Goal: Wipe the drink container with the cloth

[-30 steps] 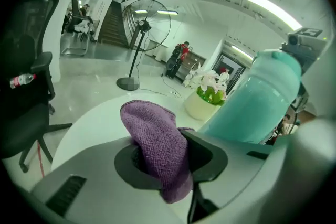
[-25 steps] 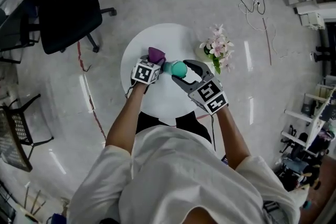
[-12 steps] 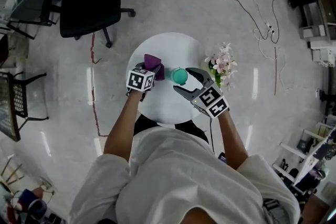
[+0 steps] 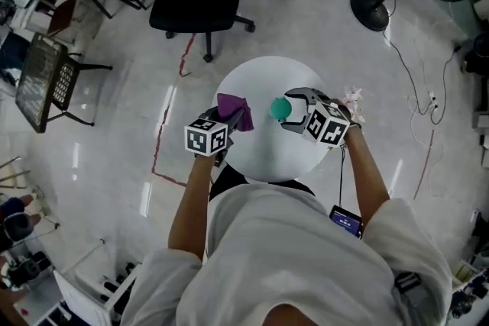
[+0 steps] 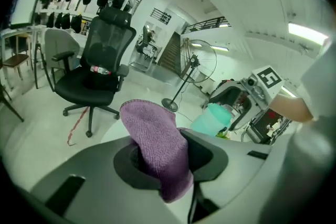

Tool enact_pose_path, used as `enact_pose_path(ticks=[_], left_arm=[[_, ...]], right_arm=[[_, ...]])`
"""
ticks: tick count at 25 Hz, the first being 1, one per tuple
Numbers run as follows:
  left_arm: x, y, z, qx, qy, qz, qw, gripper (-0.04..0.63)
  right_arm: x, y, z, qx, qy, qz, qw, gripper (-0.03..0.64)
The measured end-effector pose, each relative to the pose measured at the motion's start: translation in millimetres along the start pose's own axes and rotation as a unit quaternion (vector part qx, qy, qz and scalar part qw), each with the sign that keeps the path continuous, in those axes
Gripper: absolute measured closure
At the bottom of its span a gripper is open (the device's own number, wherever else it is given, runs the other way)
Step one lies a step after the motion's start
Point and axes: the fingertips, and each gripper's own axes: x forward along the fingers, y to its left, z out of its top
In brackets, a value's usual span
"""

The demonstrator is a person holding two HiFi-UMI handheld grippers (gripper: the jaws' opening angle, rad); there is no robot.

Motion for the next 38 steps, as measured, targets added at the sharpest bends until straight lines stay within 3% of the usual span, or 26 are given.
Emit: enact_pose_path(ticks=[4,8,13,19,23,27,33,38], left_arm=[[-27,-18,-7,0.002,-0.007,0.031,0.9995,0.472],[-49,-27,-8,0.002,-0.028,0.054,0.9981,0.472],[-62,-36,3,0.013,-0.045,0.055,0.9974,0.473],[-43,-46,28,0.058,-0.032,0.019,0.9976,0.473],[-19,-52,37,0.112,-0.002,-0.003,0.9937,0.473],[1,-58,46,0.158,0.017,-0.034,0.9868,0.473],[29,-61,53,0.189,0.025,-0.077,0.9787,0.474],[45,-48,51,0.182,0.038,-0.117,0.9754,0.476]], right_arm=[[3,2,-6,-0.062,0.024,0.051,0.997,0.292],[6,3,-3,-0.054,0.002,0.058,0.997,0.294],[6,12,5,0.01,-0.022,0.014,1.0,0.295],[5,17,14,0.094,-0.044,-0.074,0.992,0.295],[7,17,10,0.153,-0.047,-0.129,0.979,0.295],[7,12,12,0.231,-0.052,-0.183,0.954,0.296],[13,10,12,0.331,-0.057,-0.234,0.913,0.314],[17,2,15,0.351,-0.047,-0.253,0.9,0.314]])
